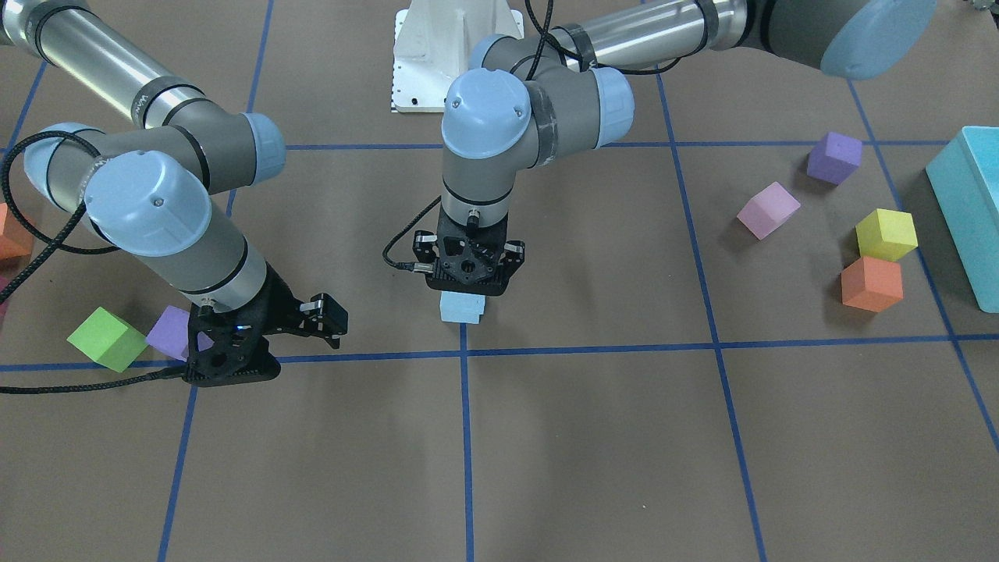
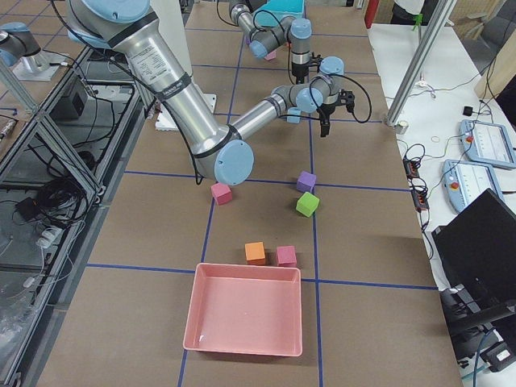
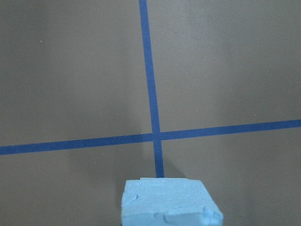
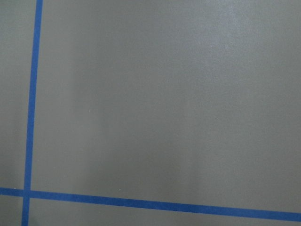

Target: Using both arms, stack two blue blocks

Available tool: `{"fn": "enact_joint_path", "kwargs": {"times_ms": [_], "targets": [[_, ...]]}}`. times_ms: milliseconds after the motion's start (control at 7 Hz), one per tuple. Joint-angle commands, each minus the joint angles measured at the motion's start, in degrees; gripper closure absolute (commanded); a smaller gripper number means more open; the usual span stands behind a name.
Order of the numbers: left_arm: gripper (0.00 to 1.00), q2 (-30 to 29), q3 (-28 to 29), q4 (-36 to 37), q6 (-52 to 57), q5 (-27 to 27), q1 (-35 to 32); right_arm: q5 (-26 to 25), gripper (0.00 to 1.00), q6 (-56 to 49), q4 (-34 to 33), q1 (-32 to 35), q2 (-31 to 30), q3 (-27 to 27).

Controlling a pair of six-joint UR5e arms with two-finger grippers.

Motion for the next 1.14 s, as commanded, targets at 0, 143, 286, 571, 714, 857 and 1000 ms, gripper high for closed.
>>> {"fn": "enact_joint_path", "kwargs": {"times_ms": [0,143,286,571,714,857,1000], "targets": [[0.47,0.3,0.5,-0.2,0.3,0.0,0.1,0.0,0.00,0.1,0.0,0.0,0.1,0.0],[0.37,0.4,0.5,-0.4,0.3,0.0,0.1,0.0,0.00,0.1,0.0,0.0,0.1,0.1],[0.33,0.4,0.5,-0.5,0.1,0.0,0.3,0.0,0.00,0.1,0.0,-0.1,0.1,0.1],[0.32,0.3,0.4,-0.6,-0.3,0.0,0.7,-0.1,0.00,0.1,0.0,-0.1,0.1,0.1],[0.27,0.3,0.2,-0.6,-0.3,0.0,0.7,-0.1,0.00,0.1,0.0,-0.1,0.1,0.0],[0.24,0.3,0.0,-0.5,-0.3,0.0,0.7,-0.1,0.00,0.1,0.0,-0.1,0.2,0.0],[0.15,0.3,-0.3,-0.5,0.1,0.0,0.7,-0.1,0.00,0.1,0.0,-0.1,0.1,0.1]]}}
